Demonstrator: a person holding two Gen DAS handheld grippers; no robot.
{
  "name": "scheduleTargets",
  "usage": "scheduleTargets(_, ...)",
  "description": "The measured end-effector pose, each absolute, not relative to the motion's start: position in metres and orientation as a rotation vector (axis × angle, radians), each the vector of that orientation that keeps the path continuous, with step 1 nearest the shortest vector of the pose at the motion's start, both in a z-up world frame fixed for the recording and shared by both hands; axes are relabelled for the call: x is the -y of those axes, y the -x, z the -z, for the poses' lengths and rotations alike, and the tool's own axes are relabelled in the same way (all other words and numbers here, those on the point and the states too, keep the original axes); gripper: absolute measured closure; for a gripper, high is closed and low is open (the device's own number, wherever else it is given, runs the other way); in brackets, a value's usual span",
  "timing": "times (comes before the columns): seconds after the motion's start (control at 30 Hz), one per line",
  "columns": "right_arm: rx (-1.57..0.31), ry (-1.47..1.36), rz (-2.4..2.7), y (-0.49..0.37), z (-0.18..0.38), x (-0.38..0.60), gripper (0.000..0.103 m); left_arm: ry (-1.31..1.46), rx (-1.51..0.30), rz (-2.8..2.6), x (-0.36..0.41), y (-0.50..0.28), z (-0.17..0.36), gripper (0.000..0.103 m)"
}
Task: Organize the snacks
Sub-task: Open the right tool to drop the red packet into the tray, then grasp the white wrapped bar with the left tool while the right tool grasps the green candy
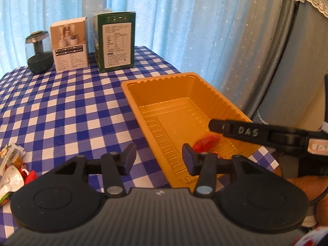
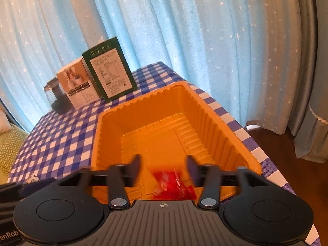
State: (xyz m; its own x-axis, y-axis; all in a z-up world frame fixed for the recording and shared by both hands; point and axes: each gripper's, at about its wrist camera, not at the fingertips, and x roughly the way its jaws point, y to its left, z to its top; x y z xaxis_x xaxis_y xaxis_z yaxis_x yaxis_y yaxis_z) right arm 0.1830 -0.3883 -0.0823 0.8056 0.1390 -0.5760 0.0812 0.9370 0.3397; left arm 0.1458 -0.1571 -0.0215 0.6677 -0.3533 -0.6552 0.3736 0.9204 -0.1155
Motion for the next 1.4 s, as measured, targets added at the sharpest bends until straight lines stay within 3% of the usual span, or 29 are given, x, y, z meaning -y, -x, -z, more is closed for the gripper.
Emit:
scheduleTargets(0.2, -0.631, -0.353, -0.03, -0.171, 0.07, 0.385, 0.039, -0.009, -0.731, 0.376, 0.141, -0.135, 0.015, 0.053)
scheduleTargets(0.37, -0.628, -0.351, -0.047, -0.153, 0.059, 0.374, 0.039, 0.003, -0.729, 0.355, 0.125, -0.123, 0.007, 0.032)
scheduleTargets(1.07, -0.652, -0.229, -0.271, -0.11, 0.044, 0.256, 0.039, 0.057, -0.69, 0.078, -0.019, -0.056, -0.011, 0.011)
scheduleTargets(1.4, -0.669, -0.166, -0.357, -0.11, 0.045, 0.205, 0.039, 0.096, -0.707, -0.018, -0.074, -0.046, -0.007, 0.011)
